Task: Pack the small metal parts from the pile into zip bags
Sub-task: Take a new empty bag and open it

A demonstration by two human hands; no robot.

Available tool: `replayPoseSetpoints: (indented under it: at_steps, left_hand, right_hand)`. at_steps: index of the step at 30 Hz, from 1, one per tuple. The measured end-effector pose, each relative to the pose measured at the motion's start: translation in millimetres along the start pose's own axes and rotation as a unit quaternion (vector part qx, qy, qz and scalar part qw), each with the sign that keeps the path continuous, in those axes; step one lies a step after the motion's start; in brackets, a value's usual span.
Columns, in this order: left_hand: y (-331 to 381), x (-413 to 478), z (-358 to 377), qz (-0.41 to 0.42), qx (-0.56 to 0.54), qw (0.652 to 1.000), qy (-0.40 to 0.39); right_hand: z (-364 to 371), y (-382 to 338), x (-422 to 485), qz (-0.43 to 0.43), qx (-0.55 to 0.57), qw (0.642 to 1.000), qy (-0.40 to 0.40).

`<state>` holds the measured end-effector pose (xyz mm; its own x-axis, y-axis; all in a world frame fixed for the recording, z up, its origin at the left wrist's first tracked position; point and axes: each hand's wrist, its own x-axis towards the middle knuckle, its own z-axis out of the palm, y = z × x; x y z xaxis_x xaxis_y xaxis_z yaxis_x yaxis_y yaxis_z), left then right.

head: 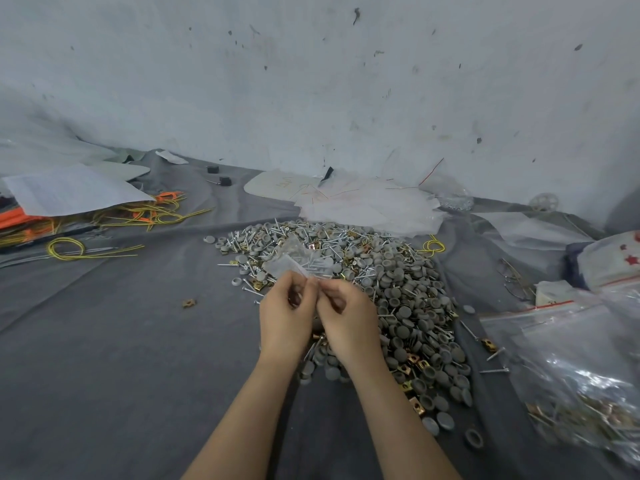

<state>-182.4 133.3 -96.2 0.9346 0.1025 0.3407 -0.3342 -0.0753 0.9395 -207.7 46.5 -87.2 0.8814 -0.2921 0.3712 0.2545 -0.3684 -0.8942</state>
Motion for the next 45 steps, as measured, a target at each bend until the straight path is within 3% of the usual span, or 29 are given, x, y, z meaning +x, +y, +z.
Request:
replayPoseSetpoints:
  at_steps: [10,17,22,36,41,45]
  left_hand:
    - [3,-1,2,0.014,-0.022,0.999,-0.023]
    - [3,-5,4,0.068,0.084,0.994,-0.013]
    - [-1,-4,6,0.117,0.210,0.970,-0.036]
    - [5,-5,4,0.182,0.245,0.951,-0.059]
    - [8,-15,7,0.198,0.233,0.949,-0.073]
    - [4,-8,6,0.136,0.216,0.967,-0.007]
  right_hand:
    - [-11,2,6,0.003,-0.012,1.000,-0.023]
    - [-11,3,3,-0.046,-0.143,0.988,0.041]
    - [-7,6,1,-0.053,-0.203,0.974,0.086]
    - [-4,3,-2,-0.046,-0.190,0.974,0.116]
    - [-25,11,15,0.011,-0.164,0.969,0.185]
    - [-20,2,7,-0.065,-0.154,0.969,0.181]
